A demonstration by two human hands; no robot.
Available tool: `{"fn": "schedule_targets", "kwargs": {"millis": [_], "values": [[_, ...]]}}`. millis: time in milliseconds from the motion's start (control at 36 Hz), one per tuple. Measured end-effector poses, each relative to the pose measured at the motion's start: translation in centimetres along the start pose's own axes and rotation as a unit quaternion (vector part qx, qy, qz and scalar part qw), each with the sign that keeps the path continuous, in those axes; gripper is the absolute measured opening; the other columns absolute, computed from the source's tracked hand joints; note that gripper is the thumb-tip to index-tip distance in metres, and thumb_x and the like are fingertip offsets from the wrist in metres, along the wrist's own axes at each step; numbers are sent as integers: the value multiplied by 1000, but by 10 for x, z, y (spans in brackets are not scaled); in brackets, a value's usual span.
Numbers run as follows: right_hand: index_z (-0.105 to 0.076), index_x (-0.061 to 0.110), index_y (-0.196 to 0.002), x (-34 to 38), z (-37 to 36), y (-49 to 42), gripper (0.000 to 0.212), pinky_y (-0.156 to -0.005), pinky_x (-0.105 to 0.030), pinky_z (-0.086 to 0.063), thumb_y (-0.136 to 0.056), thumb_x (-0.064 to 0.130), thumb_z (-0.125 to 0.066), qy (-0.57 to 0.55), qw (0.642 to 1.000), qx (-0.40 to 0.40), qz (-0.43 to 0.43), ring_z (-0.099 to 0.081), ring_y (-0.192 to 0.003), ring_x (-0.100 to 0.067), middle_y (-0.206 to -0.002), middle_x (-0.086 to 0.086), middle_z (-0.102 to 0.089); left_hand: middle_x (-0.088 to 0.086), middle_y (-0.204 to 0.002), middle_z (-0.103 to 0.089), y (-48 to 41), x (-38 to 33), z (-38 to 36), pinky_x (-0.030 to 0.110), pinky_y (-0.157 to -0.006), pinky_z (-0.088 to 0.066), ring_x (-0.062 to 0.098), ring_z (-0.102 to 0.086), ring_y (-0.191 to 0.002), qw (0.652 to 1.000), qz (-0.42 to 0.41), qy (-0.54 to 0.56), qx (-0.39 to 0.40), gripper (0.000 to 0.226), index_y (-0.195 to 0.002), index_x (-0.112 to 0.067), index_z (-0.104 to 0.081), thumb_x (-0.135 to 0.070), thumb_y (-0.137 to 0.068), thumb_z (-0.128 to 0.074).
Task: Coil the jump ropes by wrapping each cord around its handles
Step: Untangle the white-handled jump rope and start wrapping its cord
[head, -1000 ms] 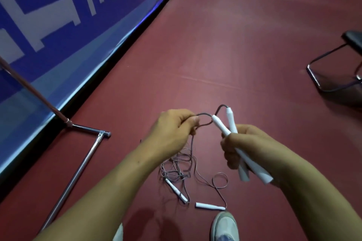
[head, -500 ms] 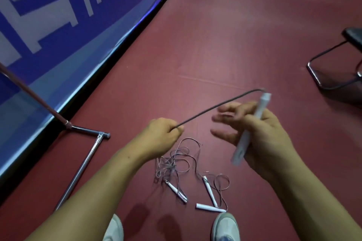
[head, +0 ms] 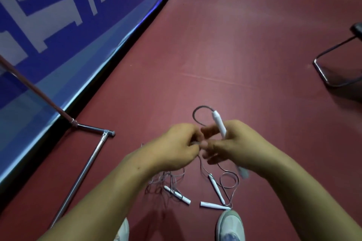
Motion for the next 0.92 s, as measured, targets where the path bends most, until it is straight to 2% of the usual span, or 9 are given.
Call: {"fn": "schedule_targets", "kwargs": {"millis": [194, 278, 417, 472, 556, 639, 722, 833, 917], "values": [[-68, 6, -68, -7, 5, 11, 14, -40, -22, -36, -80, 9, -75, -185, 981, 53, -24, -43, -42, -14, -58, -8, -50, -2, -64, -58, 5, 25, 7, 30, -57, -41, 16, -50, -59, 999, 11, -44, -19, 26, -75, -17, -55, -32, -93, -65], [-60, 17, -71, 22, 32, 21, 11, -52, -23, -46, -78, 19, -69, -467, 880, 79, 46, -50, -58, -13, -72, -1, -47, 8, -68, -64, 3, 48, 10, 35, -67, -47, 30, -60, -72, 995, 65, -75, -8, 48, -73, -7, -55, -44, -103, -49], [-73, 18, -77, -29, 47, 9, 6, -78, -44, -58, -79, 17, -68, -221, 967, -120, -43, -67, -88, -24, -99, -20, -69, 4, -75, -59, -3, 50, 18, 37, -69, -44, 29, -57, -76, 994, 99, -15, -46, 36, -78, -17, -46, -41, -105, -47], [-74, 21, -103, -46, 16, 1, 14, -90, -49, -55, -93, 17, -66, -161, 979, -88, -92, -65, -100, -22, -113, -13, -72, -2, -82, -52, -6, 24, 7, 34, -68, -39, 23, -51, -80, 998, 63, 16, -24, 7, -94, -21, -48, -20, -100, -51], [-65, 27, -131, -31, -24, -4, 35, -93, -46, -56, -97, 31, -59, -269, 962, 14, -43, -66, -107, -19, -119, -2, -73, 2, -121, -46, -5, -9, -24, 20, -95, -44, 15, -53, -115, 997, -8, 61, 54, 45, -130, -21, -52, 0, -90, -45], [-62, 22, -134, -17, -28, -9, 46, -86, -43, -55, -89, 33, -61, -289, 957, 12, 14, -67, -101, -22, -111, -7, -72, 7, -144, -37, -4, -15, -29, 32, -116, -37, 20, -47, -134, 997, -51, 52, 37, 64, -145, -19, -42, -29, -83, -39], [-71, 8, -108, -16, -7, -13, 30, -69, -37, -54, -90, 30, -62, -314, 943, -100, 34, -64, -86, -31, -97, -16, -70, 11, -135, -46, -5, -12, -20, 25, -110, -38, 24, -52, -124, 997, -68, -29, -1, 30, -113, -7, -65, -25, -94, -50], [-53, 11, -76, -21, 11, -11, 39, -86, -61, -54, -104, 38, -47, -448, 879, -164, -9, -70, -89, -41, -80, -19, -73, -1, -108, -55, -9, -7, 3, 10, -79, -40, 13, -58, -97, 995, -76, 19, -69, 16, -79, -15, -64, -14, -95, -65], [-44, 16, -68, -10, 42, -4, 46, -71, -46, -60, -107, 39, -40, -499, 844, -196, 33, -70, -65, -28, -46, -2, -42, 3, -98, -54, -16, 28, -6, 29, -80, -46, 19, -55, -85, 999, 0, -45, -23, 19, -75, -20, -57, -26, -93, -61]]}}
Point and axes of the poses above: each hand's wrist, its own y-axis away from the middle knuckle, its own z-axis out of the back of the hand, x = y × z, the point moved 10 cm from there along -y, towards the middle knuckle
